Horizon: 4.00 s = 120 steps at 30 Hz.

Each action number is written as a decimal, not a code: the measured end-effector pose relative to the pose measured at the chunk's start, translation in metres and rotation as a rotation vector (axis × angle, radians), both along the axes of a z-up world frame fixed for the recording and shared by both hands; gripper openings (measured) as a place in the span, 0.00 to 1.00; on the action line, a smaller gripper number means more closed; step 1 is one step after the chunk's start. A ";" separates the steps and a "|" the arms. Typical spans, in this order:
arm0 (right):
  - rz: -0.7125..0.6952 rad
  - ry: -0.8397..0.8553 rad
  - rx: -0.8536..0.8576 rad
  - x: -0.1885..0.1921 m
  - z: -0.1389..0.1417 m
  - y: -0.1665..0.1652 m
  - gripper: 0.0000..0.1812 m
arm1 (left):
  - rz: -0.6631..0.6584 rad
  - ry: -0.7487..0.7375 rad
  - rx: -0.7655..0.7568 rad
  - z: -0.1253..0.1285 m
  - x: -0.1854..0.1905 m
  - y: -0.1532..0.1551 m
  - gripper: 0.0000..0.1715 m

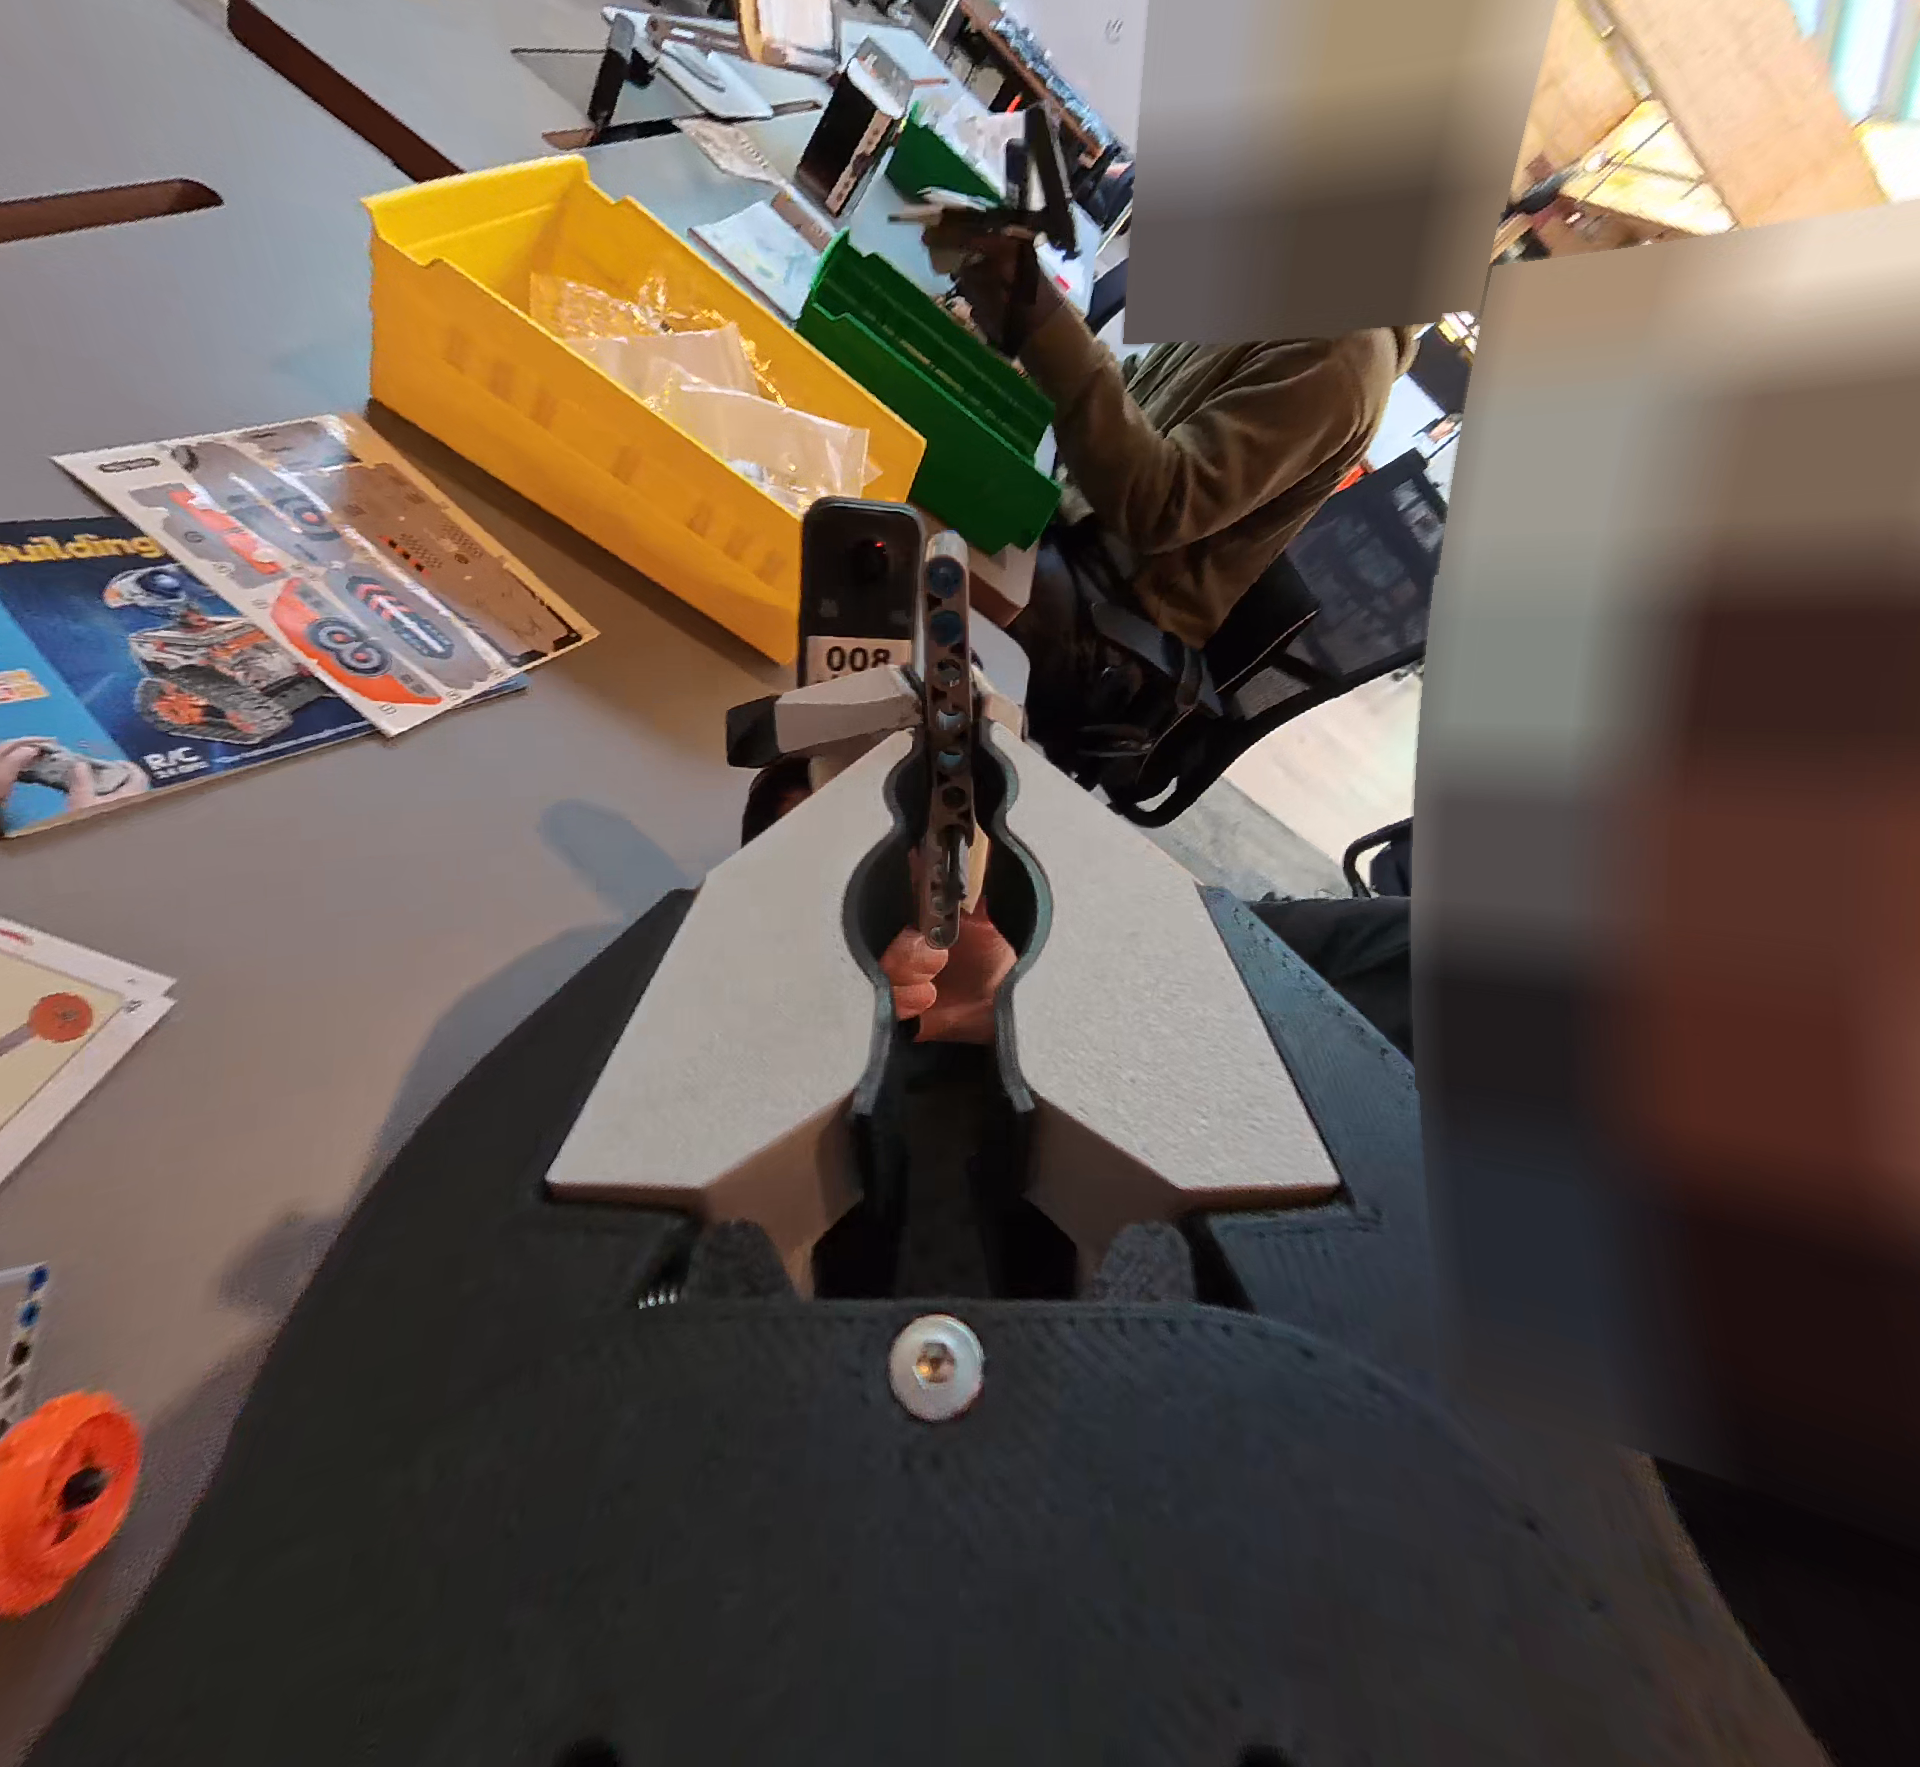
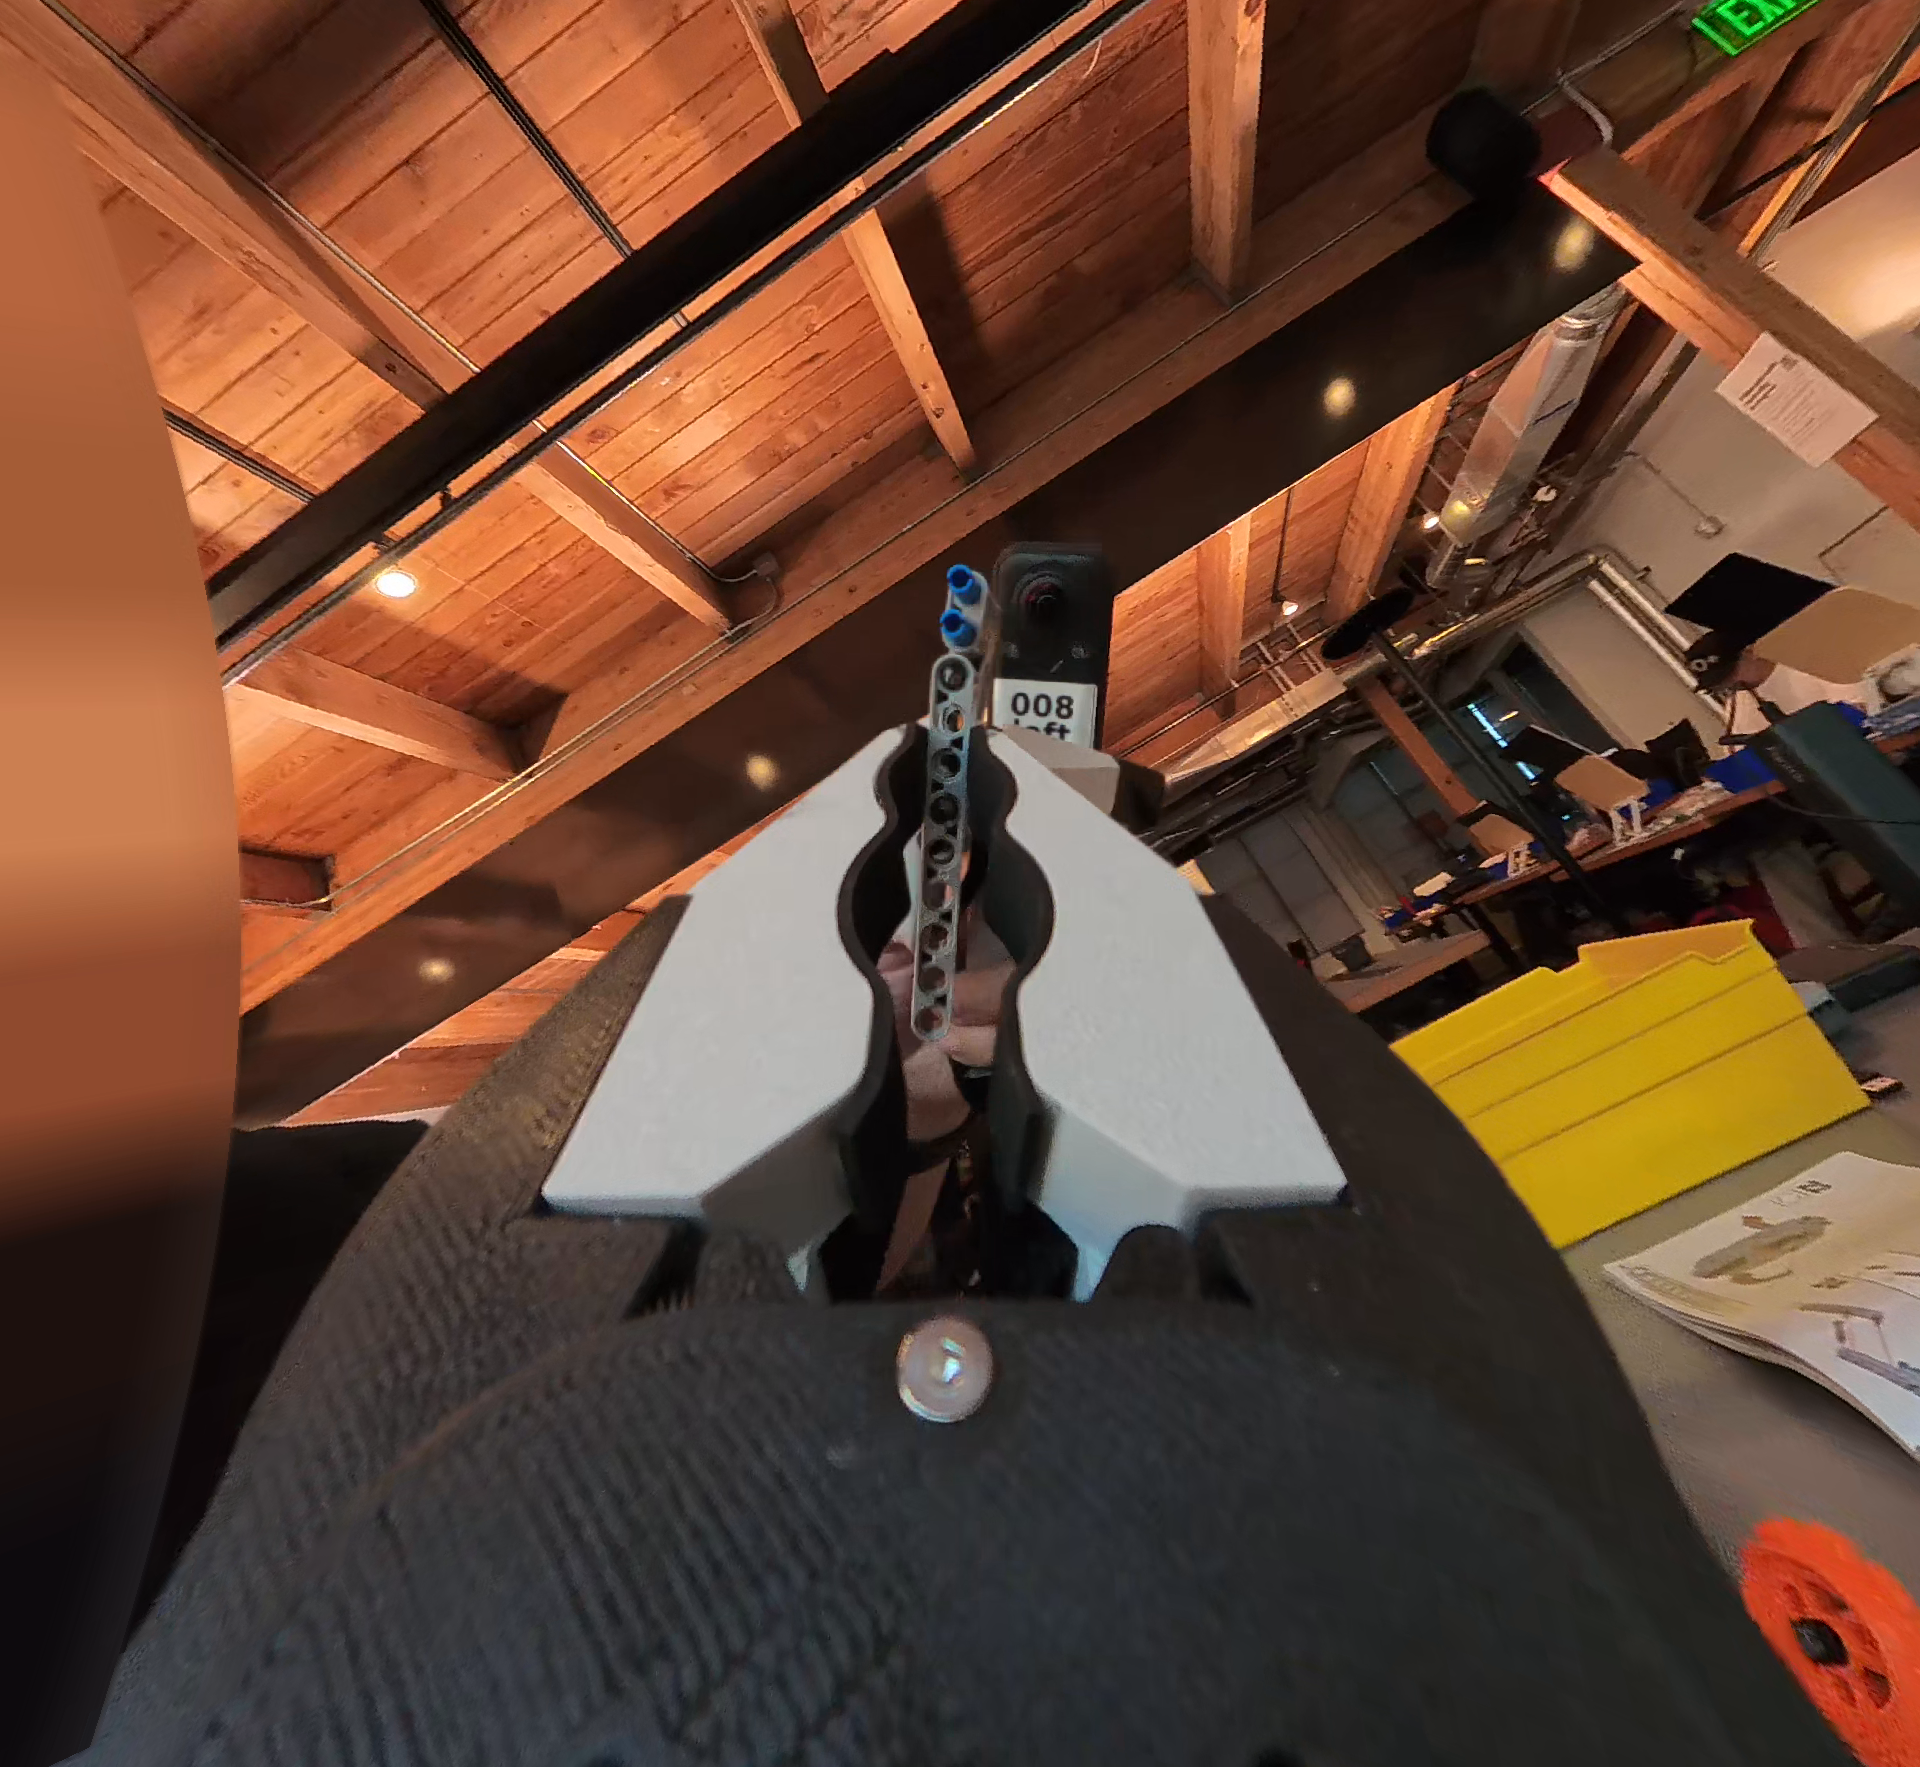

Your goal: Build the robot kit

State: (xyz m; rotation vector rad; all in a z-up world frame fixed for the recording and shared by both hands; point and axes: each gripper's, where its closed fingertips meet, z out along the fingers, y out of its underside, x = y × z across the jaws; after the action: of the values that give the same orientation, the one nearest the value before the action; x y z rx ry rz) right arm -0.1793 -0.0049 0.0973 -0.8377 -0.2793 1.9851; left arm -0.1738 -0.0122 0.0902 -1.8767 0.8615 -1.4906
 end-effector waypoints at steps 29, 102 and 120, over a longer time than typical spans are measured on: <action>-0.111 -0.060 0.073 -0.002 0.002 -0.001 0.03 | 0.076 -0.089 0.123 0.005 -0.004 0.001 0.03; 0.044 -0.132 0.065 -0.019 -0.009 -0.004 0.03 | 0.107 -0.055 0.169 -0.002 -0.012 0.002 0.03; 0.028 -0.229 0.086 -0.025 -0.015 -0.001 0.03 | 0.134 -0.126 0.100 -0.004 -0.014 0.008 0.03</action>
State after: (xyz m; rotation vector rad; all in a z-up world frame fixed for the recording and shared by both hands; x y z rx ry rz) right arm -0.2041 -0.0055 0.0825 -1.0112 -0.5071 1.8891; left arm -0.1877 -0.0038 0.0860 -1.7137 0.7239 -1.4394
